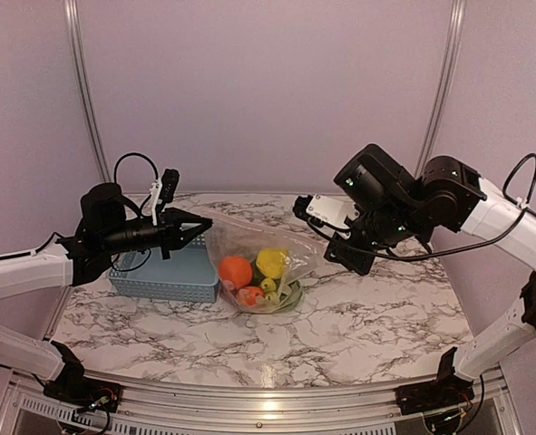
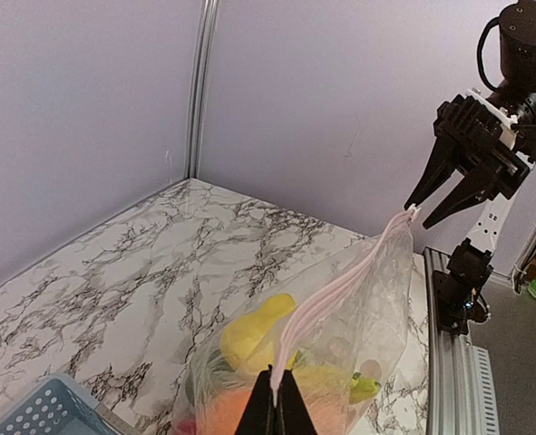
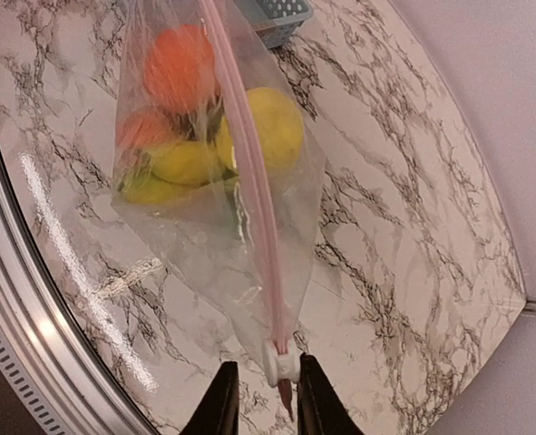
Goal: Place the food in the zip-top bag and seal the zipper
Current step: Zip the zipper on the zipper food storage bag, then place the zipper food storage bag at the center of the board.
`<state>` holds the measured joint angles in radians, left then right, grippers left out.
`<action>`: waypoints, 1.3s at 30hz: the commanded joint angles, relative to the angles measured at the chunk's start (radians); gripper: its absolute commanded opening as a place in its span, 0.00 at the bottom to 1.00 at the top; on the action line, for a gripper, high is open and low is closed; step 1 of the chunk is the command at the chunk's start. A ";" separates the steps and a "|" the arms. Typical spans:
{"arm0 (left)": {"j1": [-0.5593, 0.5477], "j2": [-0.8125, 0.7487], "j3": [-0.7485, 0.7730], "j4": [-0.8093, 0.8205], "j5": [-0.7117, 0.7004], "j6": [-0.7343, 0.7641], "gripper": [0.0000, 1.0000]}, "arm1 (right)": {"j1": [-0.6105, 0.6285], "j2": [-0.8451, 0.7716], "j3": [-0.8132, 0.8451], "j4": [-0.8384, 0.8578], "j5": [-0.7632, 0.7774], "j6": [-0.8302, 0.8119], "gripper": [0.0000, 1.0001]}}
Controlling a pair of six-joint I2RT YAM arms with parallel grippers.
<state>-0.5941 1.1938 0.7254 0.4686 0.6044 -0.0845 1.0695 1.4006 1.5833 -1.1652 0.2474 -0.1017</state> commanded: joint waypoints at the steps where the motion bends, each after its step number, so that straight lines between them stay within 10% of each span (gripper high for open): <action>1: 0.000 0.060 0.010 0.151 -0.010 -0.097 0.00 | -0.014 0.019 0.082 -0.021 0.017 0.007 0.30; 10: -0.047 0.308 0.185 0.375 -0.130 -0.264 0.00 | -0.134 -0.017 0.263 0.084 0.101 0.037 0.59; 21: -0.091 0.623 0.651 0.481 -0.098 -0.427 0.00 | -0.239 -0.083 0.180 0.168 0.240 0.087 0.66; 30: -0.095 0.490 0.393 0.248 -0.001 -0.313 0.00 | -0.239 -0.132 0.031 0.305 0.159 0.165 0.68; 37: -0.101 0.204 0.199 -0.155 -0.108 -0.022 0.45 | -0.239 -0.159 -0.086 0.439 0.130 0.218 0.98; 39: -0.101 0.112 0.184 -0.275 -0.188 0.051 0.95 | -0.239 -0.167 -0.108 0.475 0.153 0.228 0.99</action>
<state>-0.6907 1.5002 0.9211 0.4469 0.5331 -0.2356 0.8371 1.2613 1.5051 -0.8062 0.3809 0.0780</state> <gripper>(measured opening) 0.473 0.978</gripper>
